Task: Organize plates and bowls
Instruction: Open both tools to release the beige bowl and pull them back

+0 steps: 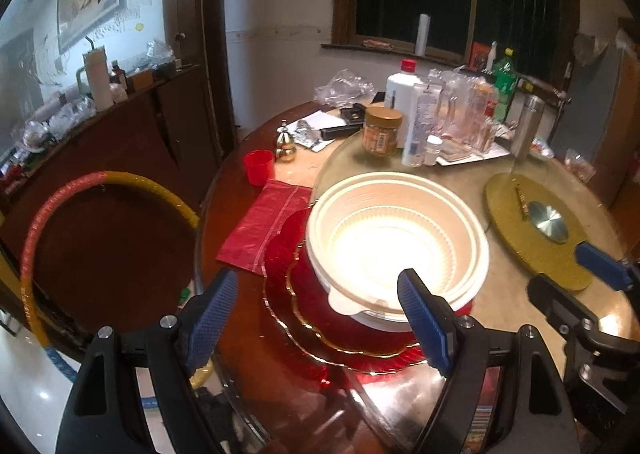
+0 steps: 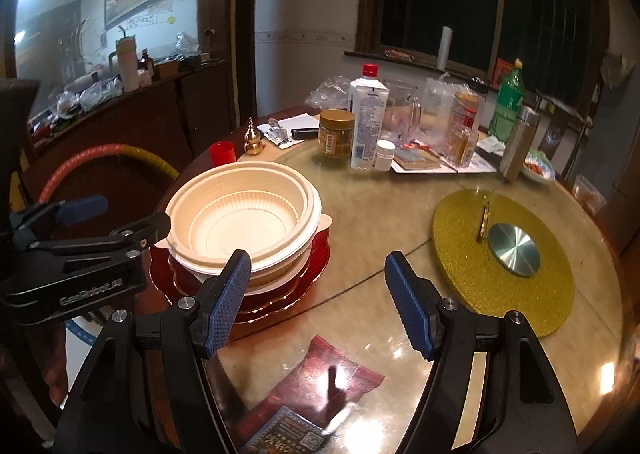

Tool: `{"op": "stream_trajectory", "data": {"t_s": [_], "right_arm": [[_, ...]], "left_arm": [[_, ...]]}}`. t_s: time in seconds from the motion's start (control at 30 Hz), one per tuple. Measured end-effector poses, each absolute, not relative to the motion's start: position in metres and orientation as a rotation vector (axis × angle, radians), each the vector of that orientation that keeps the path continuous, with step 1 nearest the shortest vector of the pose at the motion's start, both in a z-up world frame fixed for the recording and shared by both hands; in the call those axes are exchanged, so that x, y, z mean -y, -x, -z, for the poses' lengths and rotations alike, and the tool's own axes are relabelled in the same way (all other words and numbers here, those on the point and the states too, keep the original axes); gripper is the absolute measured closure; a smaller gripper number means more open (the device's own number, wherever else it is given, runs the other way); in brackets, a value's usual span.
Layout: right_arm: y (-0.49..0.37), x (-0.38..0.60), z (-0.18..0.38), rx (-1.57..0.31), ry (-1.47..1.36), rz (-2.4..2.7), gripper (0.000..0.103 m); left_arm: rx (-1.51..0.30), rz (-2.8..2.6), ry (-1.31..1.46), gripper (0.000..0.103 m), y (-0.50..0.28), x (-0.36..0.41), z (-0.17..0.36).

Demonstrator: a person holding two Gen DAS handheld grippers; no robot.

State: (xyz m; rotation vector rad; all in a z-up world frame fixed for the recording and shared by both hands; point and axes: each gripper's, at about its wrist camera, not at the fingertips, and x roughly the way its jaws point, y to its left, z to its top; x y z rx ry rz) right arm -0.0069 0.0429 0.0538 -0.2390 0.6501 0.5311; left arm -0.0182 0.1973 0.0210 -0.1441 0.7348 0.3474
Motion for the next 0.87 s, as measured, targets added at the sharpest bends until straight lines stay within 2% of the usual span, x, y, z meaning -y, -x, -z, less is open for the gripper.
{"op": "stream_trajectory", "data": {"t_s": [0.17,0.23,0.27,0.3,0.87], "right_arm": [[0.008,-0.046,-0.054,-0.644,0.266,-0.535,0.033],[0.007,-0.047,-0.054,-0.648,0.276,-0.534,0.033],[0.007,-0.048,-0.053,-0.649,0.279,-0.531,0.033],[0.006,-0.048,-0.052,-0.651,0.281,-0.531,0.033],[0.002,-0.052,-0.05,-0.664,0.293,-0.524,0.033]], "left_arm": [[-0.751,-0.331,0.141,0.019,0.016,-0.195,-0.018],[-0.762,-0.339,0.137,0.013,0.015,-0.195,-0.017],[-0.767,-0.343,0.133,0.004,0.015,-0.194,-0.017],[-0.773,-0.349,0.128,0.0,0.014,-0.194,-0.016],[-0.795,-0.319,0.12,0.0,0.006,-0.188,-0.01]]}}
